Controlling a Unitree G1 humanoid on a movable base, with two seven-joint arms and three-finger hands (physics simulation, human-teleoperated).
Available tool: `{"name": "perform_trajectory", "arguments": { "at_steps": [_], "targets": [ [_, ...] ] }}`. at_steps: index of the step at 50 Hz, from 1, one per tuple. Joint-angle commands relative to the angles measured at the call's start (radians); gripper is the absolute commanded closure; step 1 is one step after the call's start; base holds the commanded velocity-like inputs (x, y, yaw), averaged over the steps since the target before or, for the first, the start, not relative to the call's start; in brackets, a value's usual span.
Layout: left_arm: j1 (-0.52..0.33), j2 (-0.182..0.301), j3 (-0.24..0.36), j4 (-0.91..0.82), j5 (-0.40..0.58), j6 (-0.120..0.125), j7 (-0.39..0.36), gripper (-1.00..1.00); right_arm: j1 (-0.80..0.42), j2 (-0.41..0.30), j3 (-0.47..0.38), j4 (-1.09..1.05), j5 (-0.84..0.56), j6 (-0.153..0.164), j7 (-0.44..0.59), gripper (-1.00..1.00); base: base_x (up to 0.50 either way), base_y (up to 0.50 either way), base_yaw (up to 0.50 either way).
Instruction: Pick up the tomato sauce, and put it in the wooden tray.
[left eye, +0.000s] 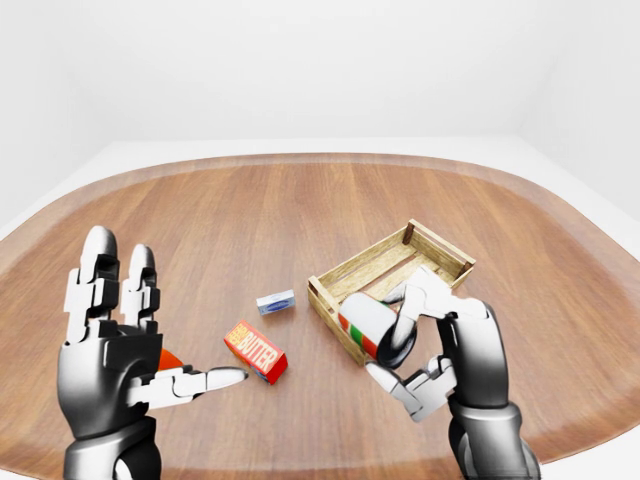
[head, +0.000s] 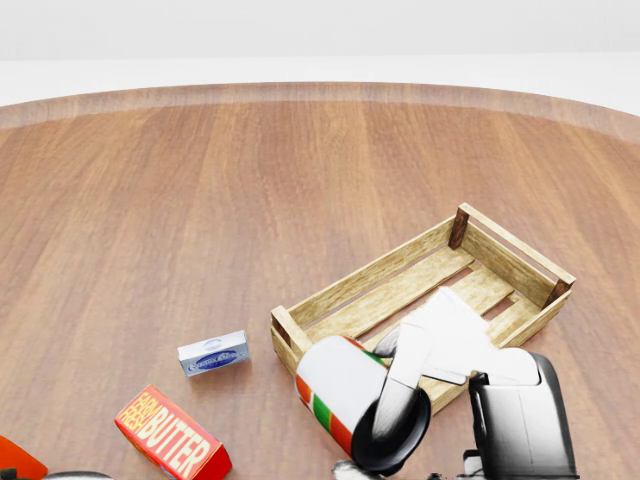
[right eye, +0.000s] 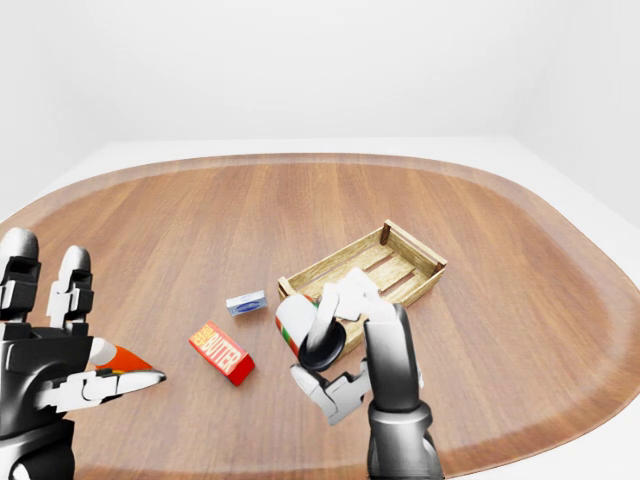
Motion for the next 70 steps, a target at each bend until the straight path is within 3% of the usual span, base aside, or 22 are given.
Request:
{"name": "perform_trajectory", "arguments": {
  "at_steps": [1, 11, 29, 50, 70],
  "targets": [
    [-0.001, -0.003, 0.012, -0.006, -0.009, 0.000, -0.005, -1.00, -0.145, 0.099, -0.115, 0.027, -0.089, 0.000, 0.116, 1.00, 0.00, 0.00, 0.00],
    [0.001, -0.004, 0.008, -0.004, -0.006, 0.000, -0.007, -1.00, -0.313, 0.154, -0.241, 0.134, -0.122, 0.000, 0.195, 1.00, 0.00, 0.00, 0.00],
    [0.002, -0.008, 0.018, -0.021, -0.015, 0.000, -0.013, -1.00, -0.484, 0.134, -0.387, 0.357, -0.092, 0.000, 0.189, 1.00, 0.00, 0.00, 0.00],
    [0.003, -0.013, 0.028, -0.028, -0.021, 0.000, -0.019, -1.00, -0.623, 0.081, -0.439, 0.736, -0.023, 0.000, 0.100, 1.00, 0.00, 0.00, 0.00],
    [-0.002, -0.013, 0.038, -0.026, -0.026, 0.000, -0.022, -1.00, -0.738, 0.069, -0.427, 0.997, 0.002, 0.000, 0.053, 1.00, 0.00, 0.00, 0.00]
  ]
}}
